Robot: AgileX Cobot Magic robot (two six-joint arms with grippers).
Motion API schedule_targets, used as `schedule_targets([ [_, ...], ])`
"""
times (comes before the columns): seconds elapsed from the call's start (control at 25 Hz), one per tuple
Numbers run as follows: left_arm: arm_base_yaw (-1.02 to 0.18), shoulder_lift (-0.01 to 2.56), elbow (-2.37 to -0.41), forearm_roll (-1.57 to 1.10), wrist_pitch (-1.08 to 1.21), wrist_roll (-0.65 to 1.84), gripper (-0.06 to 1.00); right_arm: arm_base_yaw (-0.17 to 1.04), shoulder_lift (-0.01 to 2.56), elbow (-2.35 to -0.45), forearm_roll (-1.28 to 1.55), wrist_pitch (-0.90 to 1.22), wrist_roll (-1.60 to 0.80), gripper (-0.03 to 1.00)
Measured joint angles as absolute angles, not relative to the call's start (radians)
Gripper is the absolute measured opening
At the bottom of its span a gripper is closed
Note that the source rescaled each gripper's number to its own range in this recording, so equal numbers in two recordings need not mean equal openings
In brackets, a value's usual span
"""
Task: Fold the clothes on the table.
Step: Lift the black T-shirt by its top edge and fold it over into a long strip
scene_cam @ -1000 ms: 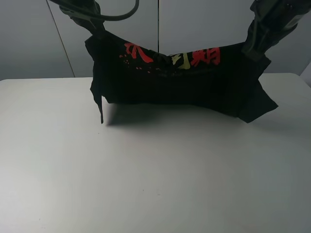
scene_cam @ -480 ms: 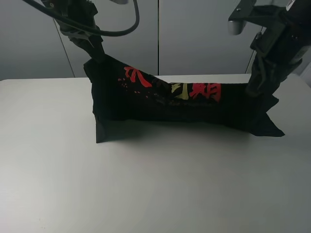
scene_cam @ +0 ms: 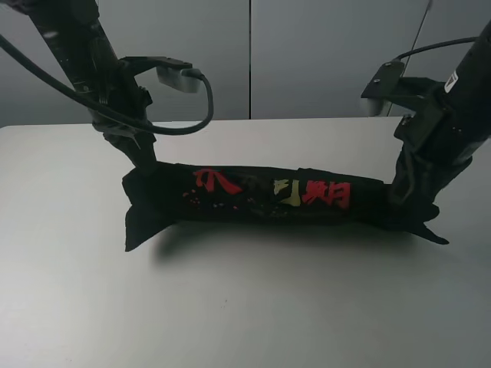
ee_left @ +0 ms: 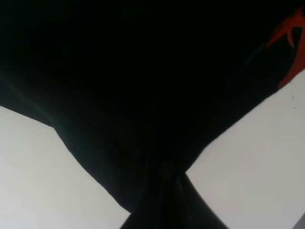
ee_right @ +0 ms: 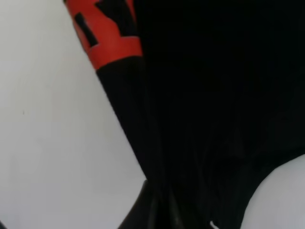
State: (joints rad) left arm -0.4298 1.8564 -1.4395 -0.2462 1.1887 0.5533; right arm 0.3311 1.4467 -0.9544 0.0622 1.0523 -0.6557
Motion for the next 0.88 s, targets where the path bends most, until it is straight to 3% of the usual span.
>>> schedule_targets([
  [0.48, -0.43, 1.856, -1.408, -0.221, 0.972, 0.475, 0.0, 0.331, 1.447, -0.953, -0.047, 0.902, -0.496, 0.01],
  [0.88, -0.43, 1.856, -1.333, -0.175, 0.82, 0.467, 0.0, 0.331, 1.597, -0.953, -0.145, 0.786, -0.347, 0.01],
])
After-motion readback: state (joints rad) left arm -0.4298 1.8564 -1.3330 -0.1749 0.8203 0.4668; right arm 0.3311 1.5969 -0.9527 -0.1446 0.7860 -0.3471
